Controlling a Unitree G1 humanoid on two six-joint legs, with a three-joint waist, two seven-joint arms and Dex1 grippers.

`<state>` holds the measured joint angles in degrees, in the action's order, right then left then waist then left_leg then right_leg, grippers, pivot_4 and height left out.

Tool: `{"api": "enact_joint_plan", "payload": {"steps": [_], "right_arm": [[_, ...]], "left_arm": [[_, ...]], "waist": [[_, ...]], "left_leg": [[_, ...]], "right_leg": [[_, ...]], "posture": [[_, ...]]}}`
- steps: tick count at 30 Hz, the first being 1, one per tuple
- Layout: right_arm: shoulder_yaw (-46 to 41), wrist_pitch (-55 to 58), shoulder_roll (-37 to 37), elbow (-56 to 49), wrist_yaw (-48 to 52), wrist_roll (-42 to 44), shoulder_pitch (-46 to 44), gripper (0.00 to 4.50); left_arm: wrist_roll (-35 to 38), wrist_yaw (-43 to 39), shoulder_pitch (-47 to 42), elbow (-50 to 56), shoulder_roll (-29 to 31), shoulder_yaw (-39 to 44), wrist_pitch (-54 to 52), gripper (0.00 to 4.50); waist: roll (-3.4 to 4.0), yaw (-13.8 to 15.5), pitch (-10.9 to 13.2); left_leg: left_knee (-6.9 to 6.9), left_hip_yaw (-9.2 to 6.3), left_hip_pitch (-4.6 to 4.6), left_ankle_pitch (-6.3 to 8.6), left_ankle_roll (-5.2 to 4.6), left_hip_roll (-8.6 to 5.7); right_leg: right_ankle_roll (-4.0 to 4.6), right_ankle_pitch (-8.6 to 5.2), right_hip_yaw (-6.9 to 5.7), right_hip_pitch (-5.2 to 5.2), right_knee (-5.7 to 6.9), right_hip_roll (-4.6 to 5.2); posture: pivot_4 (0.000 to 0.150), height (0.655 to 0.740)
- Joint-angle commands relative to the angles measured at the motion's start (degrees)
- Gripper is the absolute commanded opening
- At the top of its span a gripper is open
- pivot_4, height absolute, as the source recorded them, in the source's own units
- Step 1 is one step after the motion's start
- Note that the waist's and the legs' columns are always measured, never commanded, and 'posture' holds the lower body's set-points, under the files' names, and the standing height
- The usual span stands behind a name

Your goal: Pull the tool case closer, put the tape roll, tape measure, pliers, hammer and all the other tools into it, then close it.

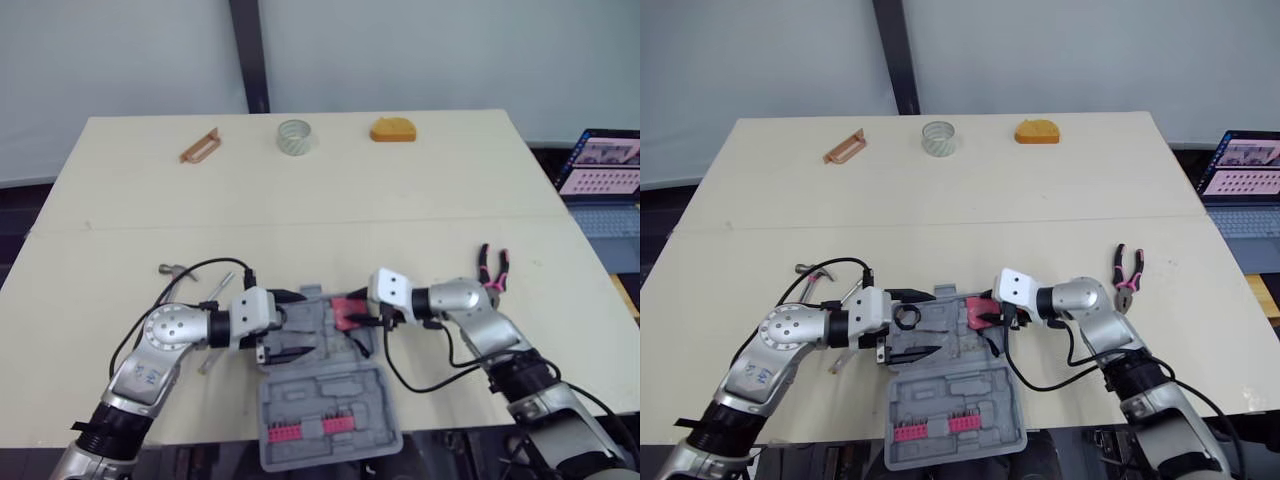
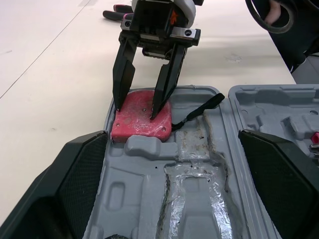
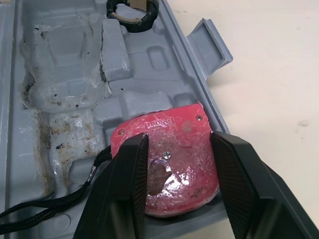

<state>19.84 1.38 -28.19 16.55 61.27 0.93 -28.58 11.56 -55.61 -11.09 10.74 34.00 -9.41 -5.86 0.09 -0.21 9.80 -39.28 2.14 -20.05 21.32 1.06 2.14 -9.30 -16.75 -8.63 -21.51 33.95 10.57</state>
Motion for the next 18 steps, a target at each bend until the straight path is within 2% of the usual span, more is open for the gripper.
{"api": "enact_joint_plan", "payload": {"steps": [1,8,18], "right_arm": [[1.93,3.23,0.18,7.51,-0.22,-2.65,2.48,2.08],[1.85,3.54,1.26,10.48,0.28,-2.67,2.06,2.08],[4.08,4.38,0.15,10.48,1.64,-4.51,2.53,2.08]], "left_arm": [[0.99,-0.06,-0.28,1.84,0.51,1.17,-0.03,4.5],[1.12,-0.03,-0.24,1.98,0.66,1.37,-0.21,4.5],[1.05,0.2,-0.22,2.09,0.47,1.3,-0.27,4.5]], "waist": [[-0.01,0.02,-0.2],[0.15,0.08,-0.48],[0.26,0.12,-0.71]], "left_leg": [[0.01,0.0,0.05,0.0,0.0,0.0],[0.24,0.0,0.81,0.02,0.02,0.0],[0.25,-0.02,0.85,0.03,0.02,0.01]], "right_leg": [[0.0,0.0,0.0,0.04,0.0,0.0],[0.01,-0.01,0.01,0.76,-0.16,0.0],[0.01,-0.01,0.01,0.82,-0.18,0.0]], "posture": [[0.15,0.74],[0.15,0.74],[0.15,0.74]]}}
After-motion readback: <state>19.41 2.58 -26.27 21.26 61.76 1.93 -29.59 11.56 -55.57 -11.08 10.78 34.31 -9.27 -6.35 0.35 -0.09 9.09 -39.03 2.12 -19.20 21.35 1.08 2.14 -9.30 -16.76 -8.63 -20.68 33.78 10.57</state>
